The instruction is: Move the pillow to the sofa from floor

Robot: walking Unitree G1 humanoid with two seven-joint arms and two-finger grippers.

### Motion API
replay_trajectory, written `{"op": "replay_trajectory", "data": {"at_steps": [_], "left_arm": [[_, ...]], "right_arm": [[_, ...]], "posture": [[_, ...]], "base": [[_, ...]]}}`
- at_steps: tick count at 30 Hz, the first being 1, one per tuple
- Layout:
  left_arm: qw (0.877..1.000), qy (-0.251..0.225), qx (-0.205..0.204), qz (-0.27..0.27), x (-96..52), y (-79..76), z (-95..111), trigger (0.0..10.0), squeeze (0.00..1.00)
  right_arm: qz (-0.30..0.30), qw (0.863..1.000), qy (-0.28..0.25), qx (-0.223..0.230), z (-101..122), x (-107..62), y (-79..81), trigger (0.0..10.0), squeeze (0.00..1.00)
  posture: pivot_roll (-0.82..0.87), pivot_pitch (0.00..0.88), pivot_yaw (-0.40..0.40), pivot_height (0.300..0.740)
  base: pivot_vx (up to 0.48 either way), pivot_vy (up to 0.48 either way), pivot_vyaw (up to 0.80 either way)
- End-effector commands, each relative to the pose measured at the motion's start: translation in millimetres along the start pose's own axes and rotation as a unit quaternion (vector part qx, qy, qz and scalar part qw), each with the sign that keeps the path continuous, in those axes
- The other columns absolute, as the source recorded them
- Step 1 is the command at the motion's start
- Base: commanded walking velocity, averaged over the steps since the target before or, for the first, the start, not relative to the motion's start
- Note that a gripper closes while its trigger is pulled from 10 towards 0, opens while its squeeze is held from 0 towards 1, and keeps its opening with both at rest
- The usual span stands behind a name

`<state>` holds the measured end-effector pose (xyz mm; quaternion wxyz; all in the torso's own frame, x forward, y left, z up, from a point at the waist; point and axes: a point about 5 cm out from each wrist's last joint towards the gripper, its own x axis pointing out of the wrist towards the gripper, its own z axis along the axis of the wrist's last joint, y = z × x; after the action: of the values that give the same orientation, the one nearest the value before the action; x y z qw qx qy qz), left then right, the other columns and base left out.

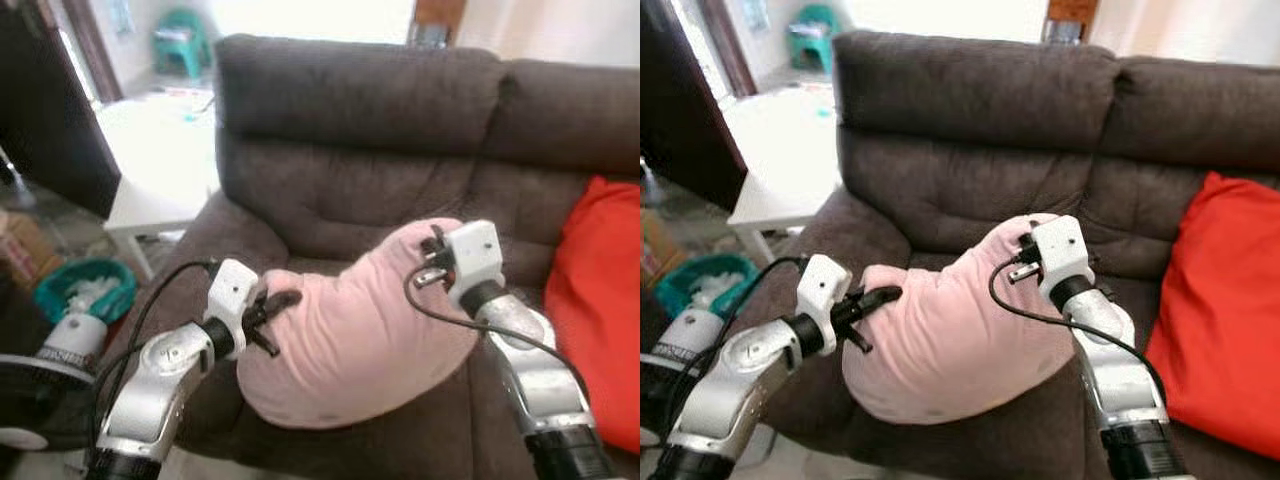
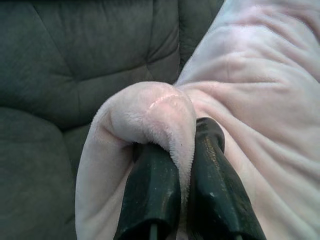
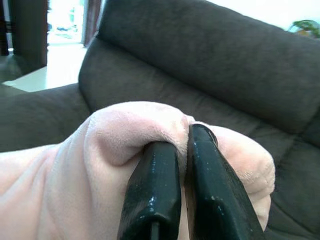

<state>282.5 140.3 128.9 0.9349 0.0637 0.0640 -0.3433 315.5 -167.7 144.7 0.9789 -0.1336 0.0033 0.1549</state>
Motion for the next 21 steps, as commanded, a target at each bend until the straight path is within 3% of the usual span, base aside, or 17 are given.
{"op": "replay_trajectory", "data": {"at_steps": [1,13,15,16,20,21], "left_arm": [[0.999,-0.020,0.028,-0.021,5.7,-7.2,9.8,10.0,0.00],[0.992,-0.006,0.058,0.111,1.5,20.1,2.7,10.0,0.00],[0.985,-0.004,0.062,0.159,-2.0,31.2,1.2,10.0,0.00],[0.973,0.000,0.068,0.222,-8.0,45.7,0.8,10.0,0.00],[0.965,0.002,0.069,0.253,-11.3,52.6,0.6,10.0,0.00],[0.955,-0.009,0.064,0.291,-18.8,62.3,3.2,10.0,0.00]], "right_arm": [[0.027,0.999,-0.028,-0.002,12.9,4.8,9.0,10.0,0.00],[0.037,0.999,-0.023,-0.002,11.6,5.2,10.6,10.0,0.00],[0.048,0.998,-0.027,-0.003,14.0,6.4,12.8,10.0,0.00],[0.068,0.997,-0.035,-0.008,17.9,7.0,17.2,10.0,0.00],[0.077,0.996,-0.040,-0.010,19.7,7.0,19.3,10.0,0.00],[0.084,0.995,-0.044,-0.011,22.0,8.0,21.9,10.0,0.00]], "posture": [[0.11,0.032,-0.045,0.740],[0.10,0.032,-0.051,0.740],[0.10,0.032,-0.053,0.740],[0.10,0.033,-0.055,0.740],[0.10,0.033,-0.057,0.740],[0.11,0.034,-0.062,0.740]], "base": [[0.000,0.000,0.00],[0.000,0.000,0.00],[0.000,0.000,0.00],[0.000,0.000,0.00],[0.000,0.000,0.00],[0.000,0.000,0.00]]}}
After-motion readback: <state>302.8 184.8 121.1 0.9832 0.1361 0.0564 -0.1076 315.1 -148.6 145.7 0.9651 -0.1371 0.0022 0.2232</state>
